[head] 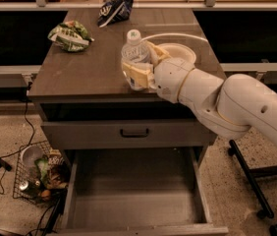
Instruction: Place blue plastic bottle into middle drawer
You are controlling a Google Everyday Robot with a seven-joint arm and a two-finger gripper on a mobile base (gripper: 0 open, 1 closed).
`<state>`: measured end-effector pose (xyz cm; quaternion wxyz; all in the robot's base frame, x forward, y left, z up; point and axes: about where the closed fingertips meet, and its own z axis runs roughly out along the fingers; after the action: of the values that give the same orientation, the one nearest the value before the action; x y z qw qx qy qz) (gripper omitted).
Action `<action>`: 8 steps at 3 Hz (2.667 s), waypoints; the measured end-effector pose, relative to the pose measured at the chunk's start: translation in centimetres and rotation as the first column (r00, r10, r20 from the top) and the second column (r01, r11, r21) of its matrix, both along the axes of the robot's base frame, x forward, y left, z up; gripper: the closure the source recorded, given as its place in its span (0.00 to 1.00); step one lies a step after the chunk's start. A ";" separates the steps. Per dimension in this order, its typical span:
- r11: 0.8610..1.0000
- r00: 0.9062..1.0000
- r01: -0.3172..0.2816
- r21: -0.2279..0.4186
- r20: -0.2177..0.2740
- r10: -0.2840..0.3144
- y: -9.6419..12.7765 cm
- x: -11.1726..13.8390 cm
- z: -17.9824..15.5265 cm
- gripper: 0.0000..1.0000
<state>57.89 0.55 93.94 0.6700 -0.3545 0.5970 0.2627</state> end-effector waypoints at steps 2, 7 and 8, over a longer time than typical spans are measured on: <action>1.000 1.000 0.000 0.000 0.000 0.000 0.0 0.0 0.0 1.00; 1.000 1.000 0.000 0.000 0.000 0.000 0.0 0.0 0.0 1.00; 1.000 1.000 0.000 0.000 0.000 0.000 0.0 0.0 0.0 1.00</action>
Offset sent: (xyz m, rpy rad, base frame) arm 0.0166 -0.0140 0.0521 -0.1321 0.0316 0.0151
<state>57.89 0.57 93.97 0.6700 -0.3548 0.5969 0.2626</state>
